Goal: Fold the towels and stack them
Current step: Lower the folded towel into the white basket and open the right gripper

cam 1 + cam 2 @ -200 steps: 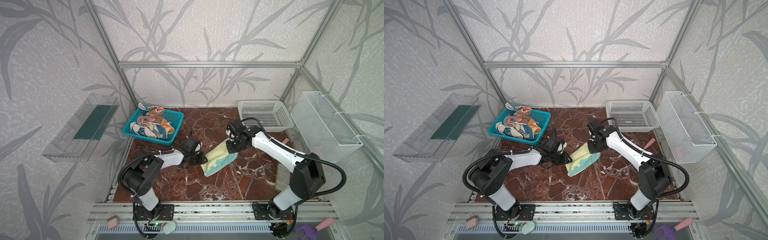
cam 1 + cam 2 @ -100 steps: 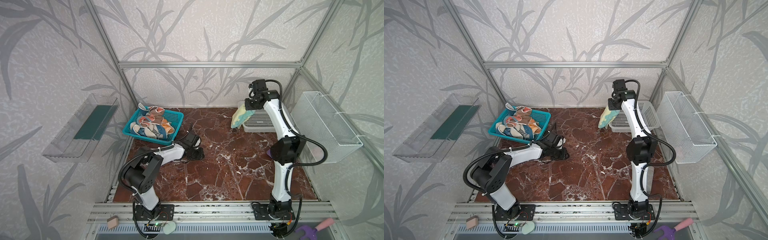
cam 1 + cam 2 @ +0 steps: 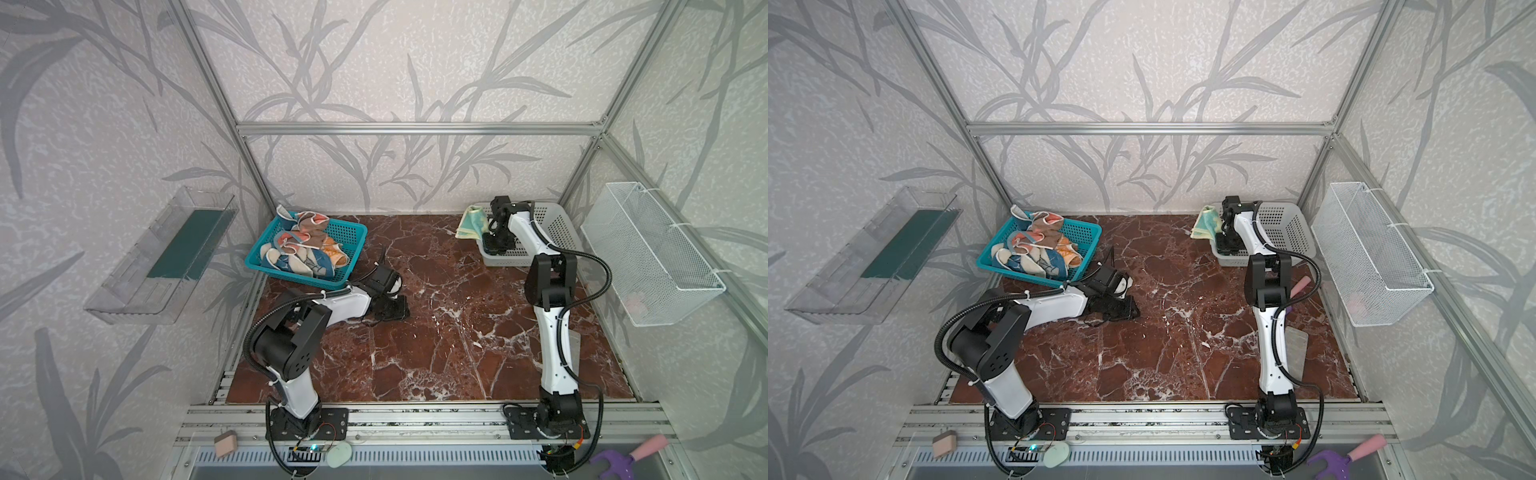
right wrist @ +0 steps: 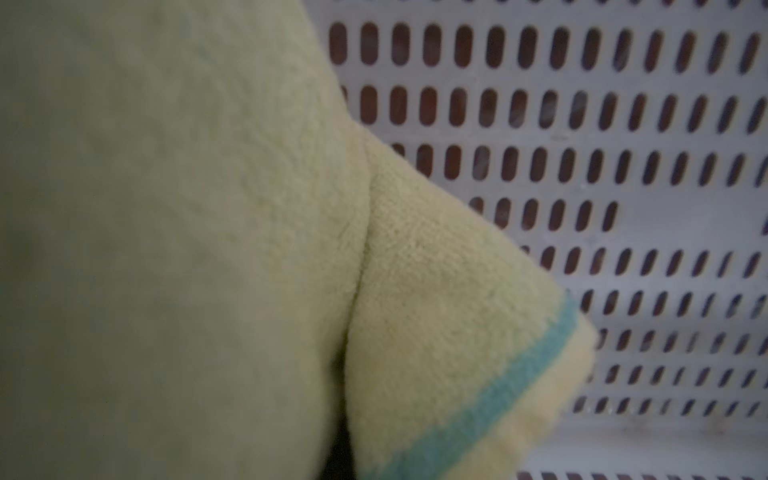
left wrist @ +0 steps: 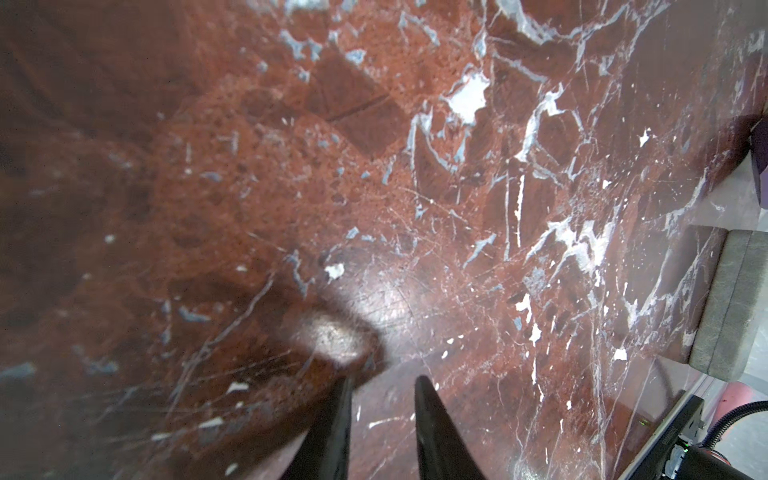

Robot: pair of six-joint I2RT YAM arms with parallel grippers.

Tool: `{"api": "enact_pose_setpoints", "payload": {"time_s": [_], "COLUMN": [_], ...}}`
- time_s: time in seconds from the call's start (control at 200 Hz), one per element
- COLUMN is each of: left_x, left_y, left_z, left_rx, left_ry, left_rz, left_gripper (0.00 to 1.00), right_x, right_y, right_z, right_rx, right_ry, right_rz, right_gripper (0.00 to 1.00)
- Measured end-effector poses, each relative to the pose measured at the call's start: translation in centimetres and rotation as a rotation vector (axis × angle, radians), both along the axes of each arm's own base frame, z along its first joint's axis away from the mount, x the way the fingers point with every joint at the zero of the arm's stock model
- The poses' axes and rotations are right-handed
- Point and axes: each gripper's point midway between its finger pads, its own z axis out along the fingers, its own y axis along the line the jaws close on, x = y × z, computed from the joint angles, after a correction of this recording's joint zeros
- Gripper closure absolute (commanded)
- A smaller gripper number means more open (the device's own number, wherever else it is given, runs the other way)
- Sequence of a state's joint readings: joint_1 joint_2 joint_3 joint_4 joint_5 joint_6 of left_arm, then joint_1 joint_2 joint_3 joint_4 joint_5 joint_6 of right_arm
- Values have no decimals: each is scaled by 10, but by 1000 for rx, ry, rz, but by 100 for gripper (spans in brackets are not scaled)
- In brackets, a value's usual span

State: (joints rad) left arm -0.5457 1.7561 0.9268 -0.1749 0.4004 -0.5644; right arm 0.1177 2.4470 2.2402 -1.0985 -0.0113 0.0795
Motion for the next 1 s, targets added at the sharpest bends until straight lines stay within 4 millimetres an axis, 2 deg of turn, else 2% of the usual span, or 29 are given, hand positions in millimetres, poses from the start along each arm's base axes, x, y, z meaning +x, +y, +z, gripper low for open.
{"api": "enact_pose_setpoints", "payload": {"time_s": [0.21,0.33,0.39,0.525,0.785,0.915,1.0], "left_x": [0,0,-1,-1,-2,0,3], "left_y": [-3,-3,-2,-1,-1,-2,-4], "left_z": [0,0,0,0,1,1,0], "left_rx": [-14,-10,-6,1,3,9,14], "left_ry": [2,1,3,9,18,26,32], "left_rz": [-5,-15,-18,-18,-14,-13,-15], "left_gripper": [71,71,71,71,71,71,71], "right_x": [-45,-56,-57,-51,-26,-18,-6], "right_y": [70,105,113,106,80,64,50], "right_z": [35,45,46,54,92,94,90], "right_rx": [55,85,88,82,65,56,69], "right_ry": [-56,-85,-92,-112,-203,-209,-213], "right_rz": [97,154,172,199,272,289,274], "right_gripper": [100,100,100,100,100,100,100]}}
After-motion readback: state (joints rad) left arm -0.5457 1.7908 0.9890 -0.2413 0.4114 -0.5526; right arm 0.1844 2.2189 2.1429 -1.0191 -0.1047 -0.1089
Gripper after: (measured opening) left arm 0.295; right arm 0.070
